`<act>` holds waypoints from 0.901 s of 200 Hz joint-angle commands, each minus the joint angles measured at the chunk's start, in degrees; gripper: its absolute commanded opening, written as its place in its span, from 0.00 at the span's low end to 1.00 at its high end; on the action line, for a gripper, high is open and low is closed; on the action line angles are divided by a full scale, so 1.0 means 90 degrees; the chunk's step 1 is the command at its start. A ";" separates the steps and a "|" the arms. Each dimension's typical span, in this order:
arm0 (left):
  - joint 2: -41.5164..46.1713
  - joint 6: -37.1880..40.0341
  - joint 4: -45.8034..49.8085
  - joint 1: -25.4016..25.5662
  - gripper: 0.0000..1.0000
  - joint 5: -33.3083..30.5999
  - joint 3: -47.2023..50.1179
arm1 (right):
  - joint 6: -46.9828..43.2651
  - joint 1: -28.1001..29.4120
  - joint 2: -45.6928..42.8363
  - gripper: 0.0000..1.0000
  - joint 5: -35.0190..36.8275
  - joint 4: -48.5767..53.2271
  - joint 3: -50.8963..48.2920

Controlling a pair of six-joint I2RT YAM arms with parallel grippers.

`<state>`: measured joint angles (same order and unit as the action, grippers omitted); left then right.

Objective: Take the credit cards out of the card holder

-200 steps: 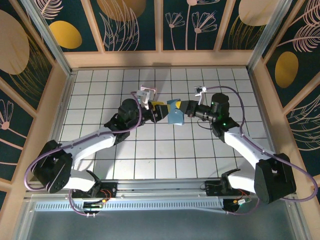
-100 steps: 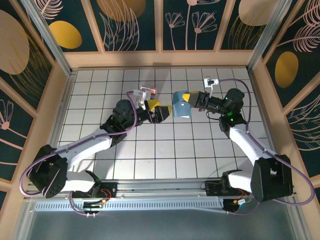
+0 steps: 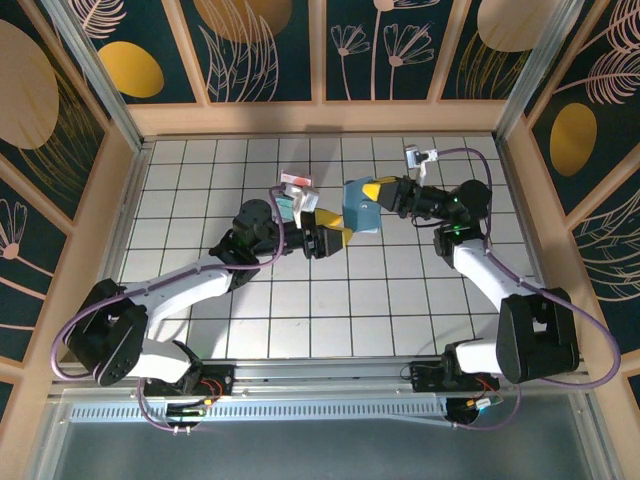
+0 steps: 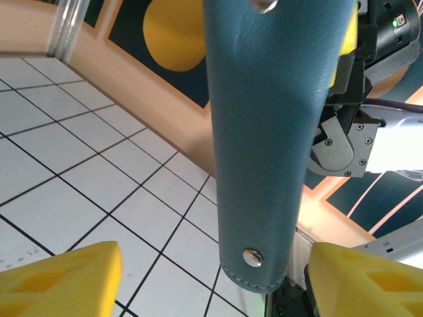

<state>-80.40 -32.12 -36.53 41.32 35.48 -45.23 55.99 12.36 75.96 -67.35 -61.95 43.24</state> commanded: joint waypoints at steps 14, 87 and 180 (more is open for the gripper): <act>-0.0088 -0.0143 -0.0621 0.0030 0.62 0.0345 -0.0210 | -0.1448 0.0266 -0.0361 0.00 0.0380 0.1774 0.0352; -0.0263 -0.0413 -0.0814 0.0071 0.30 0.0534 -0.0163 | -0.2711 0.0657 -0.0856 0.00 0.1306 0.3318 0.0752; -0.0130 -0.0046 -0.0454 0.0083 0.00 -0.0033 -0.0319 | -0.3197 0.0926 -0.1625 0.59 0.2956 0.4960 0.0688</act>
<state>-82.17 -35.09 -39.70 41.65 36.34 -45.71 29.02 19.46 65.41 -48.03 -21.65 48.95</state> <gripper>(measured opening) 0.117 0.547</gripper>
